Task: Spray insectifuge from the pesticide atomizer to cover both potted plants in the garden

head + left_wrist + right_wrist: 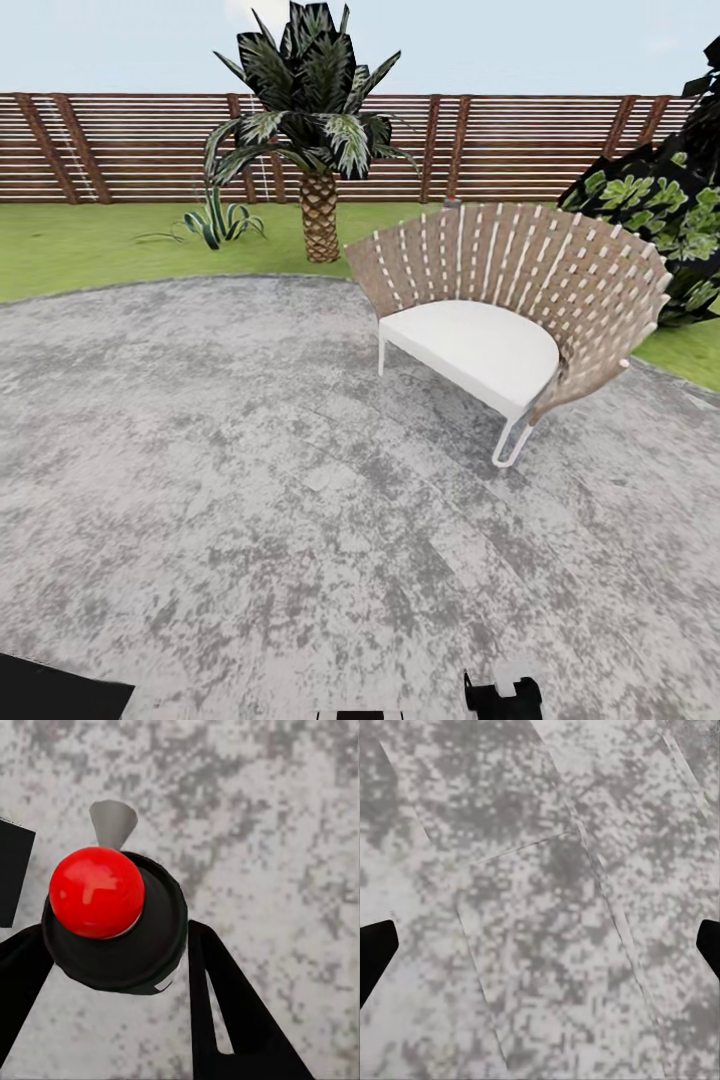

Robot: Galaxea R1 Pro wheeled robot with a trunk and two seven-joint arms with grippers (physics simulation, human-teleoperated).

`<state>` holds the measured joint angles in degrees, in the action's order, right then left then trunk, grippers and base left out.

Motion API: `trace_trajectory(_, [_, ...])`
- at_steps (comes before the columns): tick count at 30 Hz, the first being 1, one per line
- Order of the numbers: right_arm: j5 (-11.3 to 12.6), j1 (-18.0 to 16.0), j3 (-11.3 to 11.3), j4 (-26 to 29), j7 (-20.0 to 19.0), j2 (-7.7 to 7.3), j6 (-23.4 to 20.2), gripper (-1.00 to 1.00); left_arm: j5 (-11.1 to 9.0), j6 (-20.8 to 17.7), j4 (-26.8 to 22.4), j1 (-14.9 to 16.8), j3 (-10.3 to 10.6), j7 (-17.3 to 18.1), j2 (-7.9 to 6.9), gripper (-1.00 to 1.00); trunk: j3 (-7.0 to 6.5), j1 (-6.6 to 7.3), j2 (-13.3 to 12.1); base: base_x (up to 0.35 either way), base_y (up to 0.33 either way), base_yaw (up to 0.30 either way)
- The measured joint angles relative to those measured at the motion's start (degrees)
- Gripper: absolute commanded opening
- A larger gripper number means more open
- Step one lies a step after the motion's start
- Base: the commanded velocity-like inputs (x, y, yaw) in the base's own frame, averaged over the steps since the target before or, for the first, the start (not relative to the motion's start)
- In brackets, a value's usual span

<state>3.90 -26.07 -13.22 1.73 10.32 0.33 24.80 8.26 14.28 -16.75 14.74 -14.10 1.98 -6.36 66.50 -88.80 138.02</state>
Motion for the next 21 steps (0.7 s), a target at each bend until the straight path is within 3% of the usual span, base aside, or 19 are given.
trace_trajectory(21, [-0.1, 0.0, 0.0, 0.0, -0.1, 0.01, 0.0, 1.00, 0.0, 0.0, 0.0, 0.0, 0.0, 0.0, 0.08, -1.00, -1.14, 0.00, 0.0, 0.339, 0.000, 0.000])
